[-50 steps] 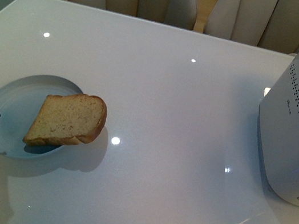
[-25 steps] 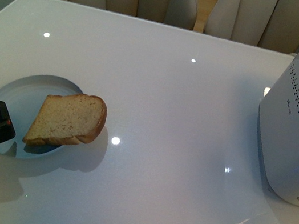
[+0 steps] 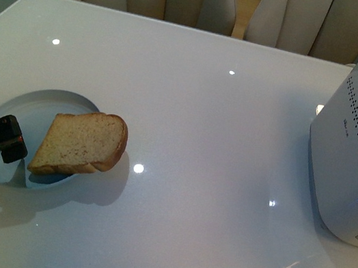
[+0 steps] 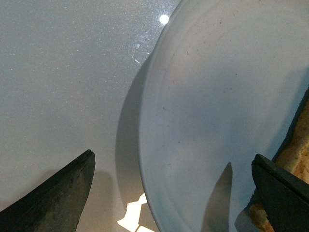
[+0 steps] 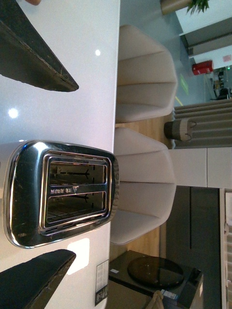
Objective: Left arm holds plate, right arm toasts bread
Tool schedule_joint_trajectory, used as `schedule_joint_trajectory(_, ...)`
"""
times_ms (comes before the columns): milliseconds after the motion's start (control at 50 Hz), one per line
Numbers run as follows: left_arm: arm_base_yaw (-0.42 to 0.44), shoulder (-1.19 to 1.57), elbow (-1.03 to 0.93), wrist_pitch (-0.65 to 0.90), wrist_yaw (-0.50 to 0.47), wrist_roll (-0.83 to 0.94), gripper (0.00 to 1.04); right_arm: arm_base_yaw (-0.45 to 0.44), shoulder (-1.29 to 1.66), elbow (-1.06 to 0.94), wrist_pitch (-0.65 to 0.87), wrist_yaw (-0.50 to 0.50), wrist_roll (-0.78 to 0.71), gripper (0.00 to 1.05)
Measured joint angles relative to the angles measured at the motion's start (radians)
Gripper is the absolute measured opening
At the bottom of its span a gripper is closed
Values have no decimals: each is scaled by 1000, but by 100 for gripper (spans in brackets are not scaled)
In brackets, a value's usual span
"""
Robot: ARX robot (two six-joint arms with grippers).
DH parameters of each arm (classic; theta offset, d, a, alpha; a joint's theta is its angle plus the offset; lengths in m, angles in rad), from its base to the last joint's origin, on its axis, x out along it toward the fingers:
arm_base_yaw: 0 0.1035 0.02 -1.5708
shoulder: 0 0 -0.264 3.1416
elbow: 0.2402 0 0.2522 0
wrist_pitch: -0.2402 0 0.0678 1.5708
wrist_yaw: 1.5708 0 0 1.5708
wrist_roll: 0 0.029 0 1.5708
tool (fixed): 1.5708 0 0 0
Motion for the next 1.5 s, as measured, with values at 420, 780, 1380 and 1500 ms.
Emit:
schedule_joint_trajectory(420,-20,3,-19,-13,25,-132,12,0,0,0,0,0,0,96)
schedule_joint_trajectory(780,-23,-117,-132,26,32,-220,3,0,0,0,0,0,0,96)
schedule_joint_trajectory(1380,-87,-508,-321,-72,1,-330,3,0,0,0,0,0,0,96)
schedule_joint_trajectory(1500,-122,-623,-321,-169,-25,-350,3,0,0,0,0,0,0,96)
